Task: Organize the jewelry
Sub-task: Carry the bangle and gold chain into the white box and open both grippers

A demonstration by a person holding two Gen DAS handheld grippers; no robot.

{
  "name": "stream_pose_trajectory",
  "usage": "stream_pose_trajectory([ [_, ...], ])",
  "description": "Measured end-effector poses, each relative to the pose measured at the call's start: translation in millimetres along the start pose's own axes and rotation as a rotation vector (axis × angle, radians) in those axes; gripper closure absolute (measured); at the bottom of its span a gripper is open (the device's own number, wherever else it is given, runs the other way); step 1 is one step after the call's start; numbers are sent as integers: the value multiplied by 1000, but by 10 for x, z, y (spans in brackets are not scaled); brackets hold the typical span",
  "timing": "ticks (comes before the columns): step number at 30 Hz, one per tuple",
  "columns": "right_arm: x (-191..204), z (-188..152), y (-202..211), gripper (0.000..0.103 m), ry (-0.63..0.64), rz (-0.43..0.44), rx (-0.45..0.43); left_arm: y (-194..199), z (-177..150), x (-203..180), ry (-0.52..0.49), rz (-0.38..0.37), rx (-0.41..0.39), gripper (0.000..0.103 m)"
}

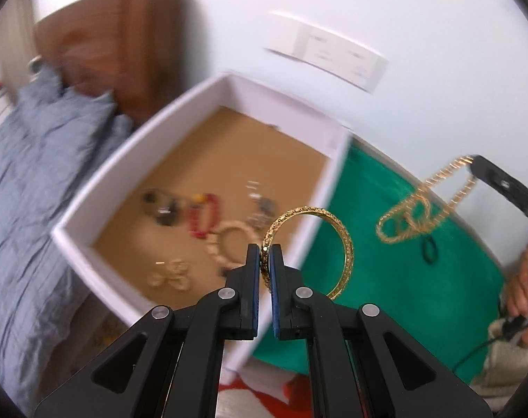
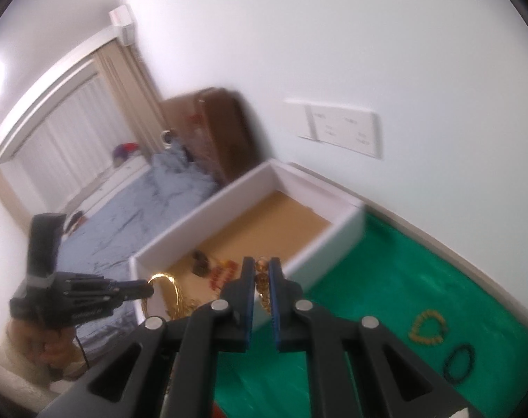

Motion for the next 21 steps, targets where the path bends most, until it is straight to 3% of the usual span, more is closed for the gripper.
stream_pose_trajectory([
  [5,268,176,-340,95,47,74,9,-89,27,431,72,86,-2,99],
  [14,773,548,-821,95,125,194,31,-323,134,585,91,135,4,99],
  [21,934,348,-1425,95,141,239,143,-682,77,760,122,190,39,99],
])
Point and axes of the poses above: each gripper's, at about its wrist camera, not at the fingertips, and y roughly against the way its jaws point, x to its left, z to its top, the point moved 5 cm from there along -y, roughly the way its jaws point, and after that the axes turned 13 degrees about -x, right-handed, at the moved point
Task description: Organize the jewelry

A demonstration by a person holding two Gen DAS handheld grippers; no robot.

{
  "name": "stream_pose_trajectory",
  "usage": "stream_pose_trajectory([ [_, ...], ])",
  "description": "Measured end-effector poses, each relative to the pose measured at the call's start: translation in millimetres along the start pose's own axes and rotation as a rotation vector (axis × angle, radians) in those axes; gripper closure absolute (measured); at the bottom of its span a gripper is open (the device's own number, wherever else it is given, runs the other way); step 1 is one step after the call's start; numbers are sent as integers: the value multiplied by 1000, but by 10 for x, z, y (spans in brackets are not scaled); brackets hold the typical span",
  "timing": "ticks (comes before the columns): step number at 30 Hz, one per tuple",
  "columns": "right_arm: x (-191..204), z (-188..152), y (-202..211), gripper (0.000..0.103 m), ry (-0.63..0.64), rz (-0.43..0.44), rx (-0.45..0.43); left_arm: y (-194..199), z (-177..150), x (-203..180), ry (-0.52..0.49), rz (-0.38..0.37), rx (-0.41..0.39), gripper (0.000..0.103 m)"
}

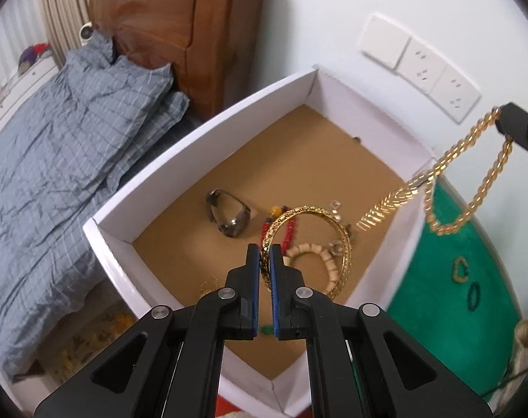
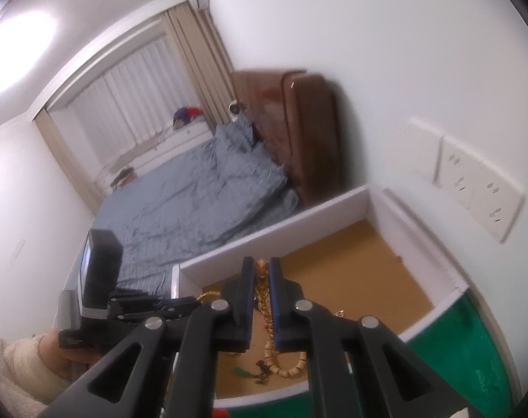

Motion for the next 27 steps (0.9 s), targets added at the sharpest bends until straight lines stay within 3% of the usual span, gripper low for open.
stream_pose_trajectory([
  [10,-202,-586,-916,95,31,-34,195,-564,-233,96,51,34,82,99],
  [17,-281,-702,-1094,93,36,-59,197,-808,-306,87,34,48,89,95],
  [18,-280,-670,-1090,84,36,-66,189,-815,-299,89,30,56,86,92],
  [19,-278,-624,-1076,76,34,-72,181,-812,-291,89,26,61,85,80],
  [20,-279,-571,-1029,57,30,-80,166,-785,-272,87,26,63,79,66],
  [21,-272,-493,-959,52,24,-86,140,-752,-251,85,27,65,69,61],
  [23,-222,-362,-801,52,31,-89,99,-597,-169,50,19,65,24,42],
  [25,-152,-197,-548,49,64,-111,44,-443,-93,-18,-2,62,-16,33],
  [27,-111,-86,-301,39,94,-147,1,-289,-38,-118,-30,53,-52,29],
])
Point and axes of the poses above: each gripper's, at about its wrist camera, not at the fingertips, and y roughly against the way its jaws point, x to its left, z to its top, the point moved 5 cm from there along -y, roughly the way its jaws point, and after that the axes turned 13 degrees about -x, right-handed, at the moved point
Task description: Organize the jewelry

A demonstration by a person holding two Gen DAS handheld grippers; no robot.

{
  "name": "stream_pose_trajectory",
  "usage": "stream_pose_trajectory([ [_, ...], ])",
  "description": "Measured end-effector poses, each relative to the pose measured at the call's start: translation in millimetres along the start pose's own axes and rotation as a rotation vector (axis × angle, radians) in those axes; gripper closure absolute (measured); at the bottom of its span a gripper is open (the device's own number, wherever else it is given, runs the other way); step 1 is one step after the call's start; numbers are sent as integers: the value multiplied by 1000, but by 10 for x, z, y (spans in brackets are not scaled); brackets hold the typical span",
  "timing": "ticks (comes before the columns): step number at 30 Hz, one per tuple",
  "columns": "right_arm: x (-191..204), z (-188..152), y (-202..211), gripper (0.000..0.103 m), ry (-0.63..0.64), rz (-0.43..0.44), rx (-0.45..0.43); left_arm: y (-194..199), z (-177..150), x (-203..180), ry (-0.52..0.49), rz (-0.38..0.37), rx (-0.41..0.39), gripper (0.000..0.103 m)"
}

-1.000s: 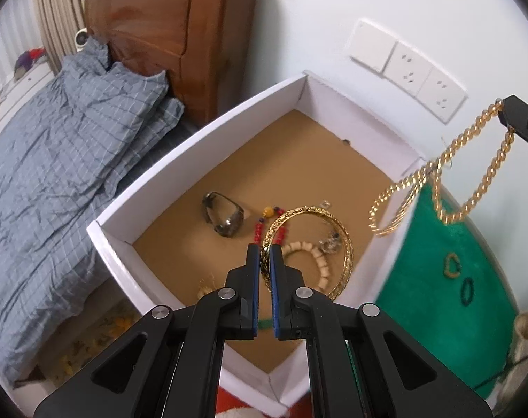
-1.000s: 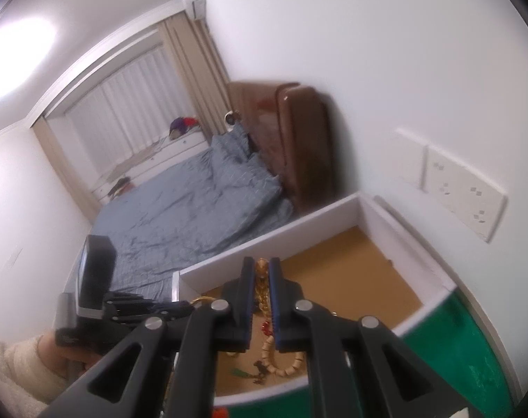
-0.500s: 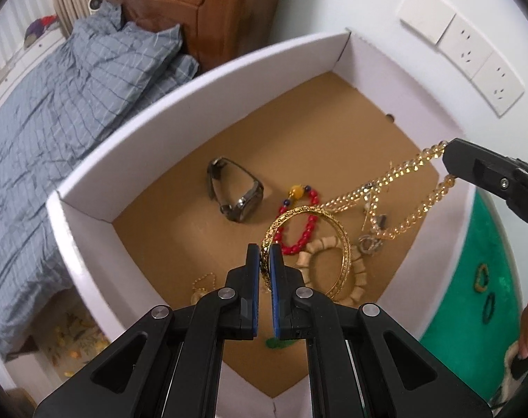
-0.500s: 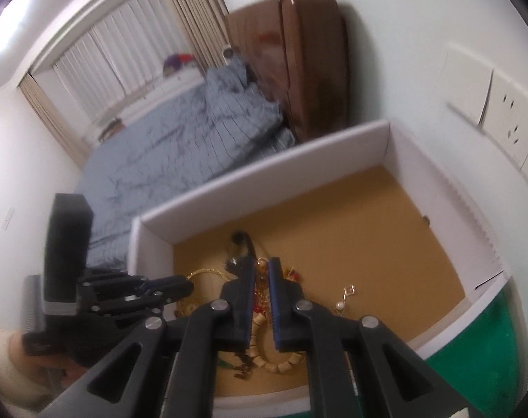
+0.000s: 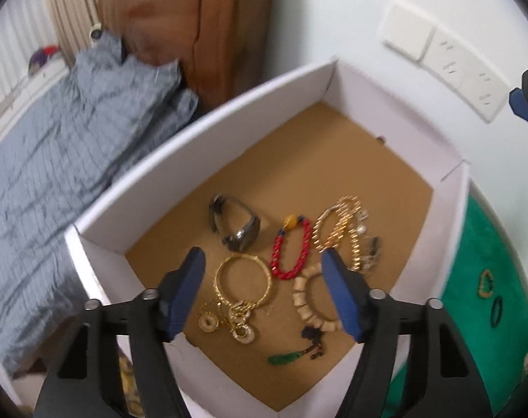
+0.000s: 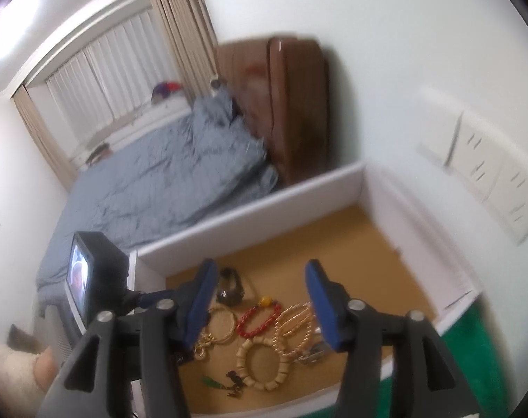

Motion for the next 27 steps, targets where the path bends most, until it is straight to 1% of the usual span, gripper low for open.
stream_pose_trajectory([
  [2,-38,37,252,38,12,-35,-36,159,42,-121,-24,-17,-31,24],
  [5,-175,-65,578,38,7,-108,-71,355,55,-341,-55,-46,-61,22],
  [8,-383,-338,865,38,-11,-208,-69,470,27,-594,-82,-89,-60,22],
  [14,-805,-992,1372,38,-76,-391,-24,589,-71,-1074,-158,-160,-60,22],
  [21,-1241,-1635,2025,37,-212,-541,16,689,-176,-1592,-234,-244,-55,22],
  [26,-1411,-2032,2365,37,-283,-635,34,661,-289,-1901,-288,-298,-30,22],
  [27,-1455,-2142,2461,37,-301,-666,38,652,-323,-1964,-299,-311,-22,22],
])
Point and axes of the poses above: each gripper's, at about its wrist camera, not at the fingertips, and y roughly against the way its jaws point, x to its left, z to its top, the point moved 5 cm from there along -y, roughly the way its jaws point, and after that the axes turned 13 degrees about -x, right-handed, at the moved point
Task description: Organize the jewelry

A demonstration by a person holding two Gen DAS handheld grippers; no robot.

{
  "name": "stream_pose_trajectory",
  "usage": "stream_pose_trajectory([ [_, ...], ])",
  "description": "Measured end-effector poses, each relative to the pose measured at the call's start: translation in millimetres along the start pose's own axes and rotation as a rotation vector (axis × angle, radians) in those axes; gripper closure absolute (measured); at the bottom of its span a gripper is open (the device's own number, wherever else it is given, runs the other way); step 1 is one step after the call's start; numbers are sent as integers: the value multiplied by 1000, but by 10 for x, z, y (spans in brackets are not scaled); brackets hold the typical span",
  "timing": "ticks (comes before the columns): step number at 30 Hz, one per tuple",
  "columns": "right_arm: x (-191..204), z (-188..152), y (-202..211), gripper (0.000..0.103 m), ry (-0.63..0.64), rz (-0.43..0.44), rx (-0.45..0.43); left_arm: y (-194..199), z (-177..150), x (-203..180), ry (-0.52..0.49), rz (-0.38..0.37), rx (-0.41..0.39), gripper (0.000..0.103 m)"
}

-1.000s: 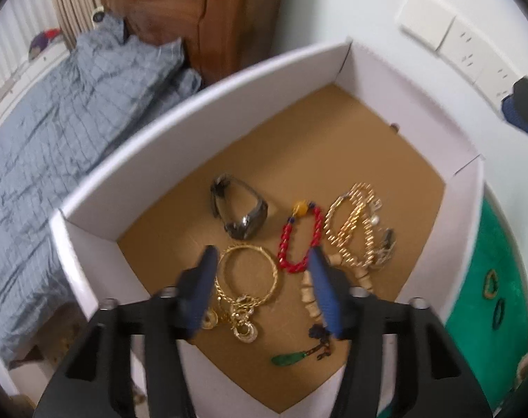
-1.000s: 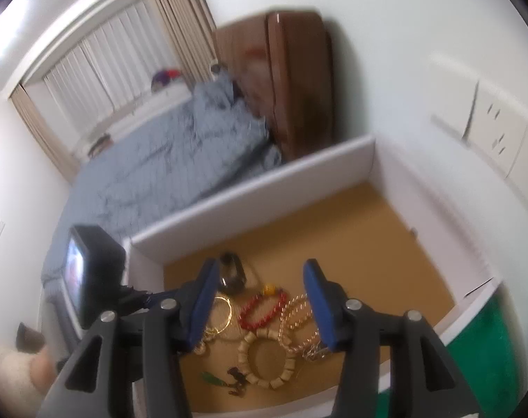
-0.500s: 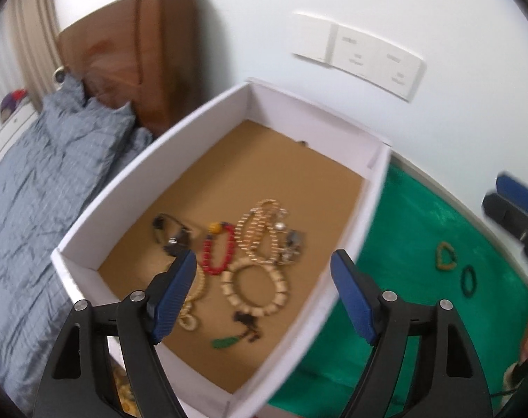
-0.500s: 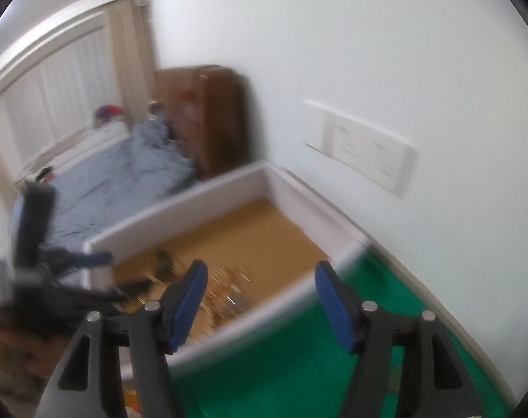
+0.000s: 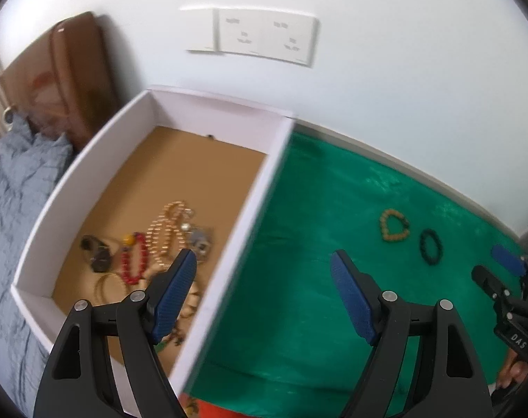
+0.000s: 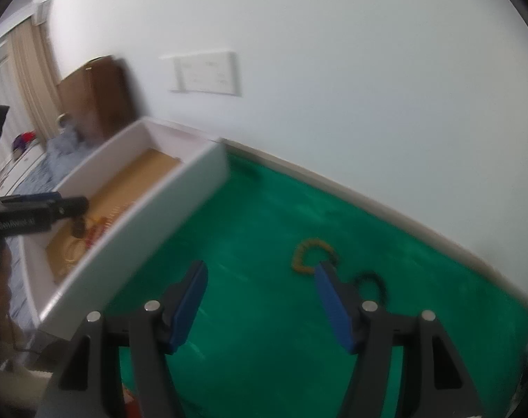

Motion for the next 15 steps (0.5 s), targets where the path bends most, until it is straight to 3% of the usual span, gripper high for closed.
stream_pose_trajectory([
  [6,-440,-399,181,37,-90,-123,29,-151,-174,-402,-75,-90,56,22],
  [15,-753,-724,267,37,-188,-170,72,-267,-340,-1004,-176,-202,96,22],
])
Point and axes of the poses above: each gripper's, at about its wrist camera, not at the fingertips, and y roughly against the way its jaws point, x to its left, z to its top, the point moved 5 cm from there along -y, roughly the way its jaws point, and after that the axes turned 13 degrees about -x, right-handed, at the moved point
